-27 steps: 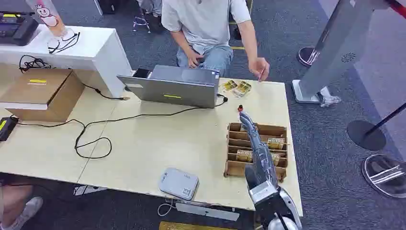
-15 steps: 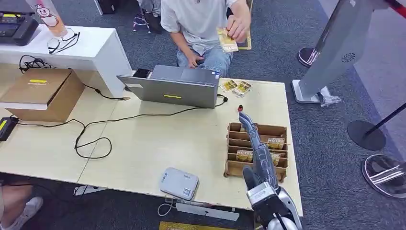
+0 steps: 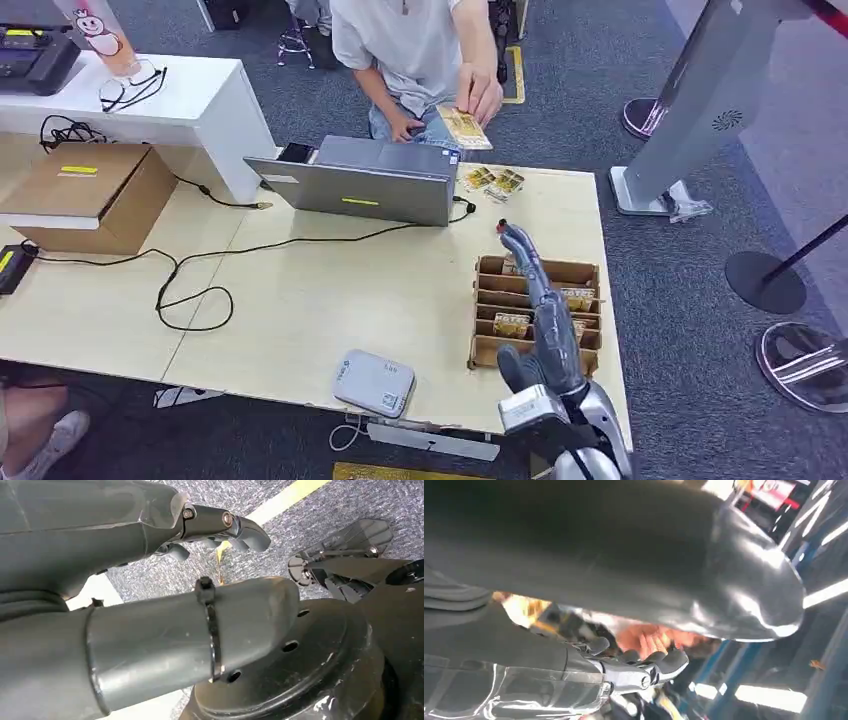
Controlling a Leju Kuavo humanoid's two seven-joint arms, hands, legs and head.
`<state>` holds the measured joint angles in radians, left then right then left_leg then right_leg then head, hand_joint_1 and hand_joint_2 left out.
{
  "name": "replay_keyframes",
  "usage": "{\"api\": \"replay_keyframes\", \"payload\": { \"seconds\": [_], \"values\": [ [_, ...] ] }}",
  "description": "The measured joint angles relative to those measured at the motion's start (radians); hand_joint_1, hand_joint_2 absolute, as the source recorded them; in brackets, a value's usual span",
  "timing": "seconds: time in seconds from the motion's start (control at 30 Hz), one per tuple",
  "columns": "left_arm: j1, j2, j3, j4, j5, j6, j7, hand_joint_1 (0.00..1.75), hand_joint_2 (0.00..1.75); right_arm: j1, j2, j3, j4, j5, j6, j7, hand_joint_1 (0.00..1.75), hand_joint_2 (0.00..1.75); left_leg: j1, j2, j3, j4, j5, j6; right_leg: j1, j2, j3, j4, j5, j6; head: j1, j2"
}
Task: Pass the card to the sensor for recognition and then transmit it.
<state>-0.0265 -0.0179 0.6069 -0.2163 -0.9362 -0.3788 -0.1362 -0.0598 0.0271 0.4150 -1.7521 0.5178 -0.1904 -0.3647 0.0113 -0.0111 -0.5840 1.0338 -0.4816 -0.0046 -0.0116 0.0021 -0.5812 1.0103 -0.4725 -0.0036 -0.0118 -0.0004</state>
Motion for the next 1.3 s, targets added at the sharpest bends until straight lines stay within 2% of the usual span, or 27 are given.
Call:
{"api": "replay_keyframes", "payload": {
  "seconds": [0.17, 0.27, 0.37, 0.5, 0.7, 0.93, 1.13, 1.17, 1.3],
  "values": [
    [0.002, 0.0, 0.0, -0.002, -0.015, 0.002, -0.003, 0.0, 0.0, -0.048, -0.002, 0.001, 0.02, 0.085, -0.061, 0.005, 0.0, 0.0, 0.0, 0.0, 0.0, 0.0, 0.0, 0.0, 0.0, 0.0, 0.0, 0.0, 0.0, 0.0, 0.0, 0.0],
    [-0.002, 0.0, 0.0, -0.01, -0.027, 0.003, -0.001, 0.0, 0.0, -0.117, -0.003, 0.006, 0.065, 0.183, -0.135, 0.035, 0.0, 0.0, 0.0, 0.002, 0.0, 0.0, 0.0, 0.0, 0.0, 0.001, 0.0, 0.0, 0.0, 0.0, 0.0, 0.0],
    [-0.005, 0.0, -0.002, -0.018, -0.035, 0.003, 0.007, 0.0, 0.0, -0.176, -0.003, 0.02, 0.118, 0.249, -0.168, 0.069, 0.0, 0.0, 0.0, 0.001, 0.0, 0.0, 0.001, 0.0, 0.0, 0.001, 0.0, 0.0, 0.001, 0.0, 0.0, 0.0],
    [-0.008, -0.001, -0.005, -0.025, -0.036, 0.002, 0.009, 0.0, 0.0, -0.232, -0.003, 0.035, 0.172, 0.275, -0.184, 0.085, 0.0, 0.0, 0.0, 0.001, 0.0, 0.0, 0.001, 0.0, 0.0, 0.0, 0.0, 0.0, 0.001, 0.0, 0.0, 0.0],
    [-0.013, -0.002, -0.006, -0.032, -0.038, 0.001, 0.021, 0.0, 0.0, -0.316, -0.003, 0.062, 0.287, 0.39, -0.243, 0.137, 0.0, 0.0, 0.0, 0.001, 0.0, 0.0, 0.001, 0.0, 0.0, 0.001, 0.0, 0.0, 0.001, 0.0, 0.0, 0.0],
    [-0.012, -0.002, -0.006, -0.04, -0.037, -0.001, 0.025, 0.0, 0.0, -0.383, 0.003, 0.083, 0.392, 0.406, -0.267, 0.147, 0.0, 0.0, 0.0, 0.001, 0.0, 0.0, 0.001, 0.0, 0.0, 0.001, 0.0, 0.0, 0.002, 0.0, 0.0, 0.0],
    [-0.01, -0.001, -0.005, -0.048, -0.033, -0.005, 0.025, 0.0, 0.0, -0.437, 0.019, 0.111, 0.483, 0.471, -0.313, 0.194, 0.0, 0.0, 0.0, 0.001, 0.0, 0.0, 0.001, 0.0, 0.0, 0.001, 0.0, 0.0, 0.001, 0.0, 0.0, 0.0],
    [-0.009, -0.001, -0.005, -0.049, -0.033, -0.006, 0.025, 0.0, 0.0, -0.446, 0.024, 0.113, 0.497, 0.479, -0.319, 0.201, 0.0, 1.75, 0.0, 0.001, 0.0, 0.0, 0.001, 0.0, 0.0, 0.001, 0.0, 0.0, 0.001, 0.0, 0.0, 0.0],
    [-0.004, -0.001, -0.005, -0.05, -0.037, -0.009, 0.025, 0.0, 0.0, -0.479, 0.036, 0.128, 0.555, 0.512, -0.334, 0.228, 0.0, 1.75, 0.0, 0.001, 0.0, 0.0, 0.001, 0.0, 0.0, 0.001, 0.0, 0.0, 0.001, 0.0, 0.0, 0.0]
  ]
}}
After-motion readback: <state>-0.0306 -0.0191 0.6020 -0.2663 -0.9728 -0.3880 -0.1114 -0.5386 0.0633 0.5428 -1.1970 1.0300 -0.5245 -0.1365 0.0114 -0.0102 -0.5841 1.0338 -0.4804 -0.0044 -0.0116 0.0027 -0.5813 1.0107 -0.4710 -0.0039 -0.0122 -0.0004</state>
